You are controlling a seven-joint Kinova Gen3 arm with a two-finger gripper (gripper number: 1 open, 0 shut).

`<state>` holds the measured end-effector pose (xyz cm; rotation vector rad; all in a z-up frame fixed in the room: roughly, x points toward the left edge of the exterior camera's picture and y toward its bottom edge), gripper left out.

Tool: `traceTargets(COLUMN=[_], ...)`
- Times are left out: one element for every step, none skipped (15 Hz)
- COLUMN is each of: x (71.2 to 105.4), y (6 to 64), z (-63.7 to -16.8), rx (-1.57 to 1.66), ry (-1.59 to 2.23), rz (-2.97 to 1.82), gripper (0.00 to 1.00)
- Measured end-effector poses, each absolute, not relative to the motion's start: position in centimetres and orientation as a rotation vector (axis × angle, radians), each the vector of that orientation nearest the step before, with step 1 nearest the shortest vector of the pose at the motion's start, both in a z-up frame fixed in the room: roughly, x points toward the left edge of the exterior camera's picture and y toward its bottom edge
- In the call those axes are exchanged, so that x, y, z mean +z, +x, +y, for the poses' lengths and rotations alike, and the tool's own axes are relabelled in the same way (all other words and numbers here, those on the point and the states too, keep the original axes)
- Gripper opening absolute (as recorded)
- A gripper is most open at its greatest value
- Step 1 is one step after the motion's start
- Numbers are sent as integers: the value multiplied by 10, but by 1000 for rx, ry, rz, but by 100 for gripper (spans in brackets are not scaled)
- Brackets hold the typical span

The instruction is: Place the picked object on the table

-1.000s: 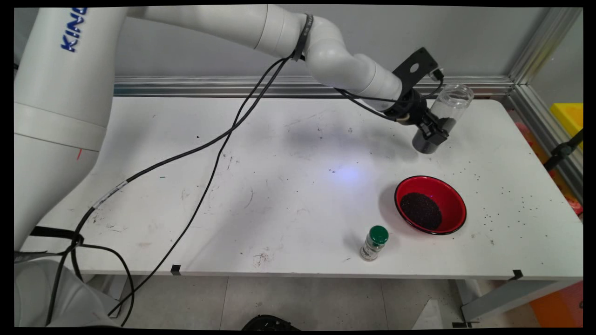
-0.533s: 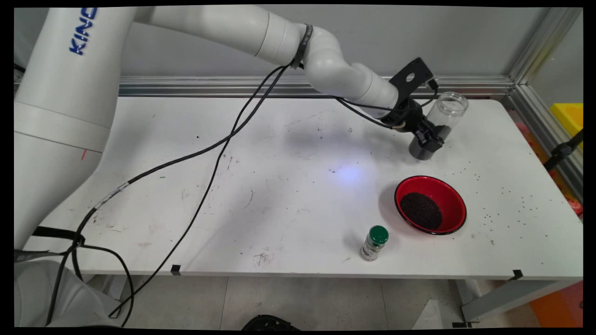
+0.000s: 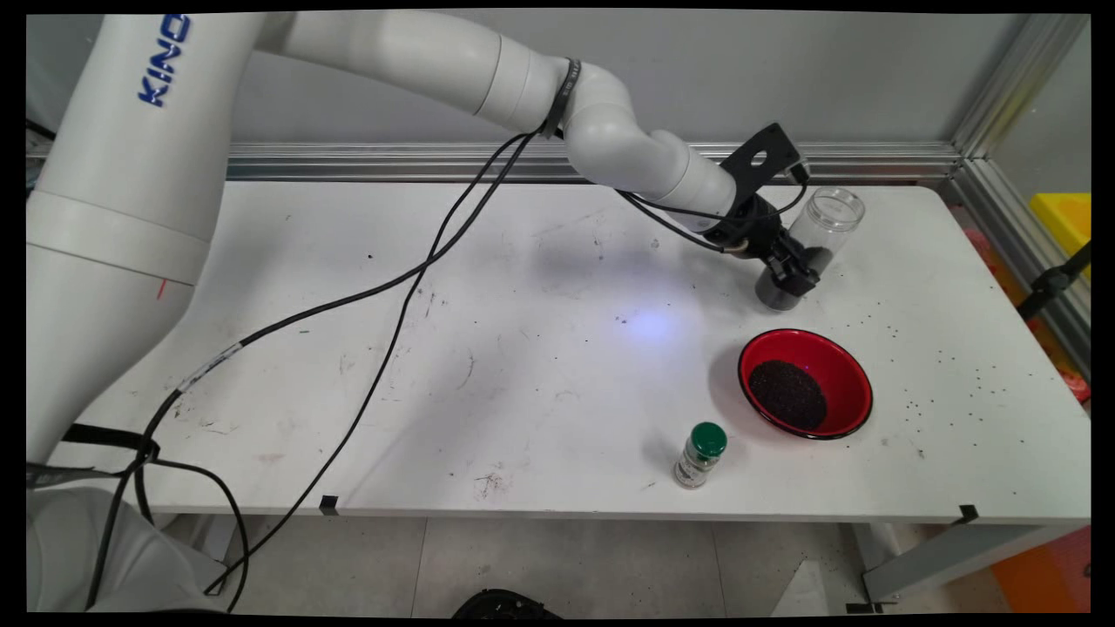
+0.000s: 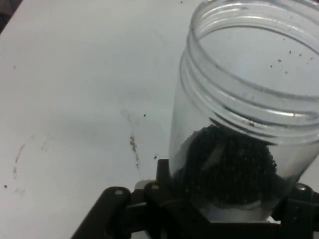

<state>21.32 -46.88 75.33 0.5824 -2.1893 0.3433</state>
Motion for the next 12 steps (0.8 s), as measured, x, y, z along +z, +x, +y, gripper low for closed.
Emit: traceTargets(x=[752,750,748,747,746,744,743,743,742,742,742,742], y=[214,215,217,218,219,221,221,222,223,223,224,224], z=[-469,-469,-468,-468,-467,-467,-466,-465,-465,-465,-464,-463], rx=[341,339,338,335,333,329,326,322,318,316,312,309], ry=[586,590,594,597,600,601,602,602,602,601,599,597], rz=[-2190,-2192,-2195,-2199,-2203,-2206,-2208,-2209,-2210,-2209,-2209,-2211], gripper=[0,0,0,0,0,0,0,0,100,100,100,100])
